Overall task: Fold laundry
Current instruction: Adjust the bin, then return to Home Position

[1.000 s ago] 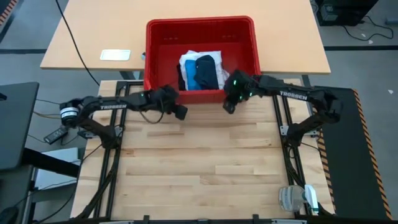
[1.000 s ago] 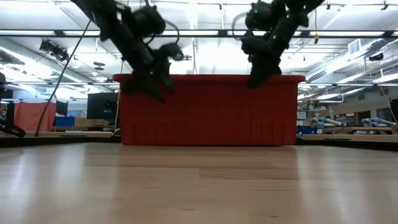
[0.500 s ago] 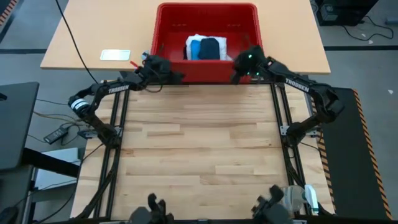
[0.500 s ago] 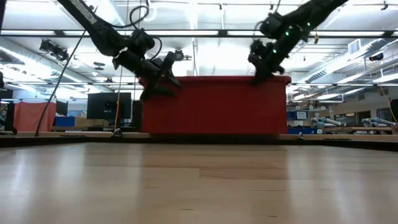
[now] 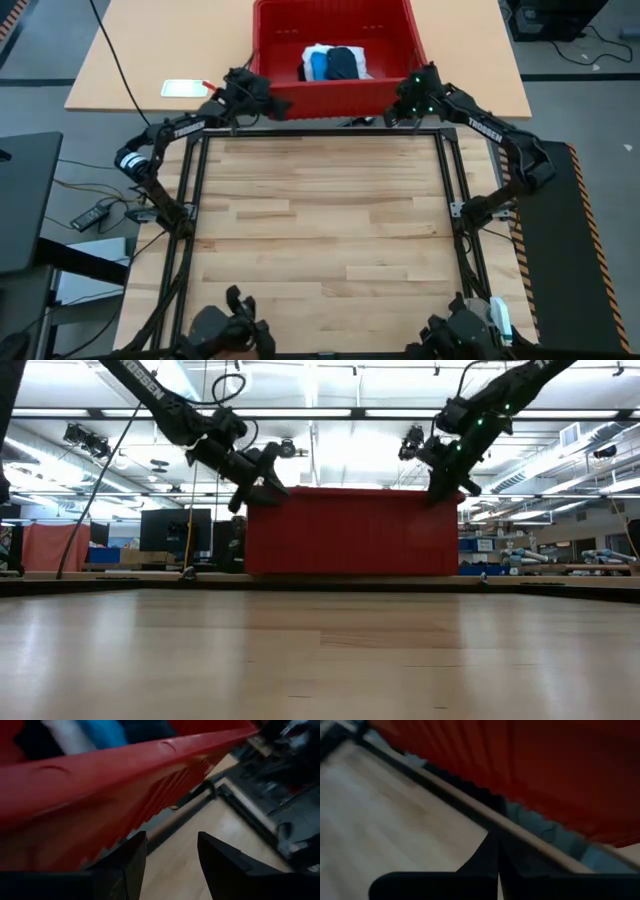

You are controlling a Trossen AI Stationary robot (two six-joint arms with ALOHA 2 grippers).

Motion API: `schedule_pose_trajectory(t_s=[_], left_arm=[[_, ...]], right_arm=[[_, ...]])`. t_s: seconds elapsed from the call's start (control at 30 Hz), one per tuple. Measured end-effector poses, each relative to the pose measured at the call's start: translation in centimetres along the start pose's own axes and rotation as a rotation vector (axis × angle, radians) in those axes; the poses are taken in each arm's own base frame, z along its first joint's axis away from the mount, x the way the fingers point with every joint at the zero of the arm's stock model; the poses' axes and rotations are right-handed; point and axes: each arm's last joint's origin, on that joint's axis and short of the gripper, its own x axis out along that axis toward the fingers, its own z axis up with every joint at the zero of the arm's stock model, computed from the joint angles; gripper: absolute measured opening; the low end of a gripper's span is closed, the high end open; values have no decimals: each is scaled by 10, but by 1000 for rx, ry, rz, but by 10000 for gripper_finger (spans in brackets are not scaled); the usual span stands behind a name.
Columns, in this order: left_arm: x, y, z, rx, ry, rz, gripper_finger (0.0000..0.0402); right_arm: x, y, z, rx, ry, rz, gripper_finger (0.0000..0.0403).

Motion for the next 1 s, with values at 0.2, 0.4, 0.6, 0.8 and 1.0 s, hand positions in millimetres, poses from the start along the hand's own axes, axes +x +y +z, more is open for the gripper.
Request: schedule_pose_trajectory(t_s=[0.2, 0.4, 0.6, 0.8, 1.0], left_arm=[[-26, 4, 7, -53, 75, 23, 165], [-47, -55, 14, 46, 26, -159, 160], [-82, -122, 32, 151, -247, -319, 159], [-106, -176, 27, 210, -410, -413, 143], [-109, -213, -27, 224, -329, -403, 105]], right_arm=[[-39, 27, 4, 7, -92, 141, 3], [-103, 55, 0, -78, -250, 269, 2], [-158, 77, -16, -166, -375, 376, 2], [-191, 98, -37, -202, -391, 520, 1], [-181, 125, -66, -217, -333, 633, 0]])
